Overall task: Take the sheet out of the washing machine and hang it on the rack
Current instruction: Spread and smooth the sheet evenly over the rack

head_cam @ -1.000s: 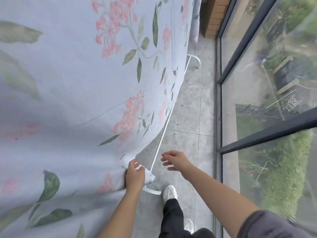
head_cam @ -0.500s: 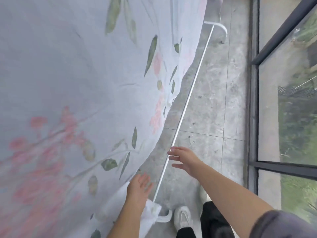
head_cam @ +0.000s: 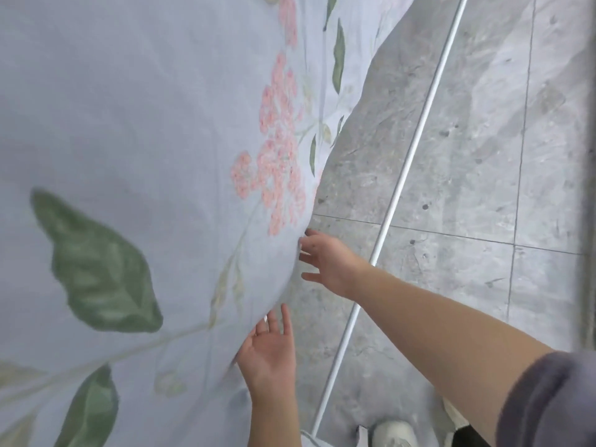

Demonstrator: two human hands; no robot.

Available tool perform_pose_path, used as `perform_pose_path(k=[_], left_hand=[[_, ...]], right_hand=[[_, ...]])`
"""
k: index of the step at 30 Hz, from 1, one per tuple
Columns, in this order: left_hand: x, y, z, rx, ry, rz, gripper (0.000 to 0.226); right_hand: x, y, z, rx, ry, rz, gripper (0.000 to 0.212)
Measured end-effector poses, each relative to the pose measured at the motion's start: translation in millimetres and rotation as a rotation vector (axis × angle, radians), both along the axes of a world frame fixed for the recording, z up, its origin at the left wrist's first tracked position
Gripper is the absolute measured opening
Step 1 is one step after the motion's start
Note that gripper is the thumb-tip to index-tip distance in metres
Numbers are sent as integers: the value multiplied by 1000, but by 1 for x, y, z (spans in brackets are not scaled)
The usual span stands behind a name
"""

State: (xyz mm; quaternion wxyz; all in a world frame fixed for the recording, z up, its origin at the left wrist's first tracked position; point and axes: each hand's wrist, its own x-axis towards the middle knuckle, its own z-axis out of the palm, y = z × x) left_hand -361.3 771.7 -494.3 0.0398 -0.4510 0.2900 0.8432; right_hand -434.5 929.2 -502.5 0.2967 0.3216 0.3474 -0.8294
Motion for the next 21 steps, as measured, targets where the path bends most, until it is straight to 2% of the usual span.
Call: perform_pose_path(k=[2,5,7,10,13,16,19,21], left_hand=[[1,-6,-10,18,36,-33,17],[5,2,-9,-22,41,-115,47],[6,7,-6,-100,-8,-112,47],[-2,15,-6,-270,-130,-14,20],[-11,19,-3,-326,-171,3,10],[-10,22,5,-271,-257,-38,14],[-4,38,20,-167,-390,-153,36],[-3,60,35,-126,-462,-240,40]], right_hand=[[-10,-11,-8,-38,62,19,39],[-14,-14,-10,-30,100,-57,17],[-14,-17,-12,52,113,-101,11],[-15,-20,-16,145,144,-147,18],[-12,-23,-12,159,111,-173,17],[1,-16,-4,190,23,-127,24],[13,14,10,221,-75,-94,43],[19,44,23,264,-107,-112,48]])
